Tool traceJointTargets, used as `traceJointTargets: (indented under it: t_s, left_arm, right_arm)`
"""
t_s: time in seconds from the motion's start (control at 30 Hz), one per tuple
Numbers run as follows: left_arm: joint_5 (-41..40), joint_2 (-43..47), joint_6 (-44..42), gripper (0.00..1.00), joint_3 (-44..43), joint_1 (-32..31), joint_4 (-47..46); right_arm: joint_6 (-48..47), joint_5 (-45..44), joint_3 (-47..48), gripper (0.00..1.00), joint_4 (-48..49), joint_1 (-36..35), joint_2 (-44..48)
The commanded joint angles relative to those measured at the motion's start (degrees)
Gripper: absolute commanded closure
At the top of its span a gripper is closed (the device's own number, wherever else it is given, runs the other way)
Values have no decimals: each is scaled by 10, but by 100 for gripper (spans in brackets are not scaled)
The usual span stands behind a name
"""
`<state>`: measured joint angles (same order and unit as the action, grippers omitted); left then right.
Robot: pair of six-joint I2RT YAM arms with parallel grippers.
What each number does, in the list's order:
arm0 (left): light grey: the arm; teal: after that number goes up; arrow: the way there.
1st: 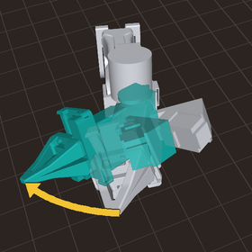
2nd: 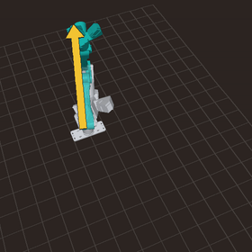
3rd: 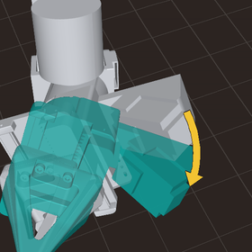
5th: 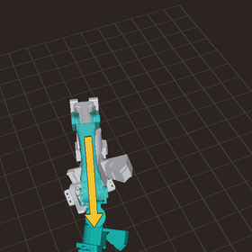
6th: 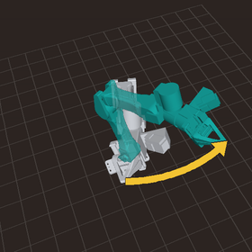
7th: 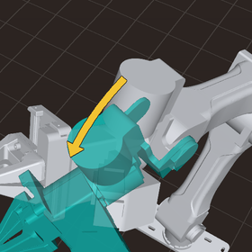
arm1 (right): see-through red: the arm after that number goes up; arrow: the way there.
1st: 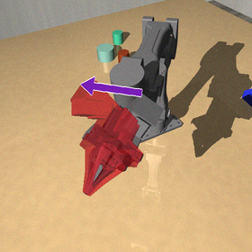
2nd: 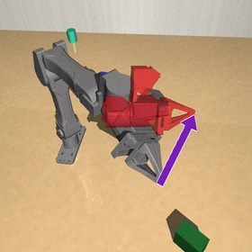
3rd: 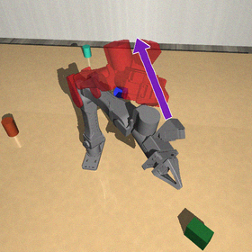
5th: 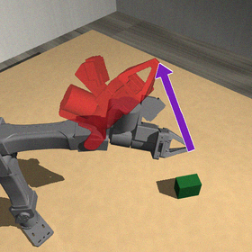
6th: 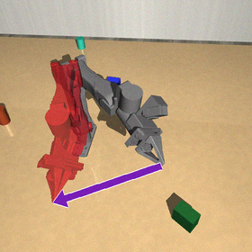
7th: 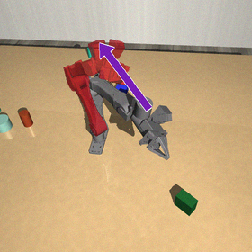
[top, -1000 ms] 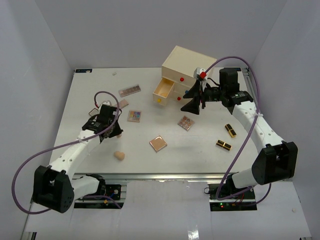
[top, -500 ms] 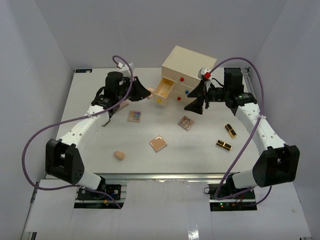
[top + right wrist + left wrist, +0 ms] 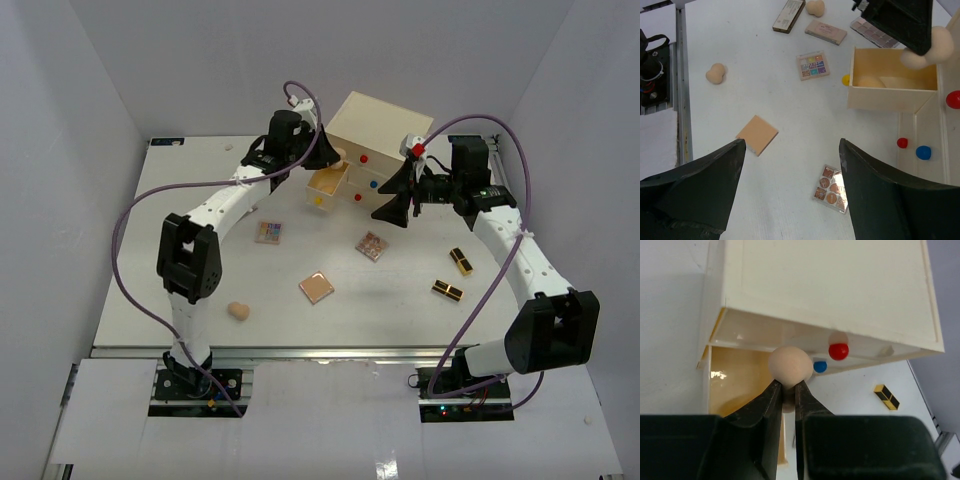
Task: Organize the makeup
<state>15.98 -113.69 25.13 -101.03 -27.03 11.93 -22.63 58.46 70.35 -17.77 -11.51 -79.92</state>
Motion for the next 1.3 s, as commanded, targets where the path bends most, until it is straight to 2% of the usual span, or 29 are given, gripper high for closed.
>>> traceJointTargets:
  t_s: [0.0, 0.23, 0.33, 0.47, 0.73, 1.0, 1.1, 1.2, 1.27]
  left_arm:
    - [-62, -30, -17, 95, -60, -5, 37]
    - [-81, -44, -25, 74, -72, -6, 57]
    - [-76, -32, -30, 55, -61, -6, 57]
    - [-67, -14, -33, 40, -51, -7, 56]
    - [-64, 58, -44, 38, -16, -7, 56]
    - [-50, 155, -75, 34, 85, -5, 52]
    - [-28, 215, -108, 31, 166, 5, 49]
    - [-4, 296, -126, 26, 271, 54, 48]
    - [-7, 365, -126, 23, 339, 92, 40]
  right_arm:
    - [-2, 10, -6, 18, 16, 6, 10]
    - [-3, 14, -6, 18, 16, 8, 7]
    - [-3, 15, -7, 18, 16, 8, 6]
    - [-3, 17, -7, 18, 16, 8, 6]
    - [-7, 27, -13, 18, 15, 8, 3]
    - [-39, 44, -5, 17, -19, 0, -6]
    - [-76, 38, 6, 16, -55, -40, -17]
    - [-130, -12, 22, 16, -92, -124, -40]
    - [-149, -86, 34, 16, -101, -214, -60]
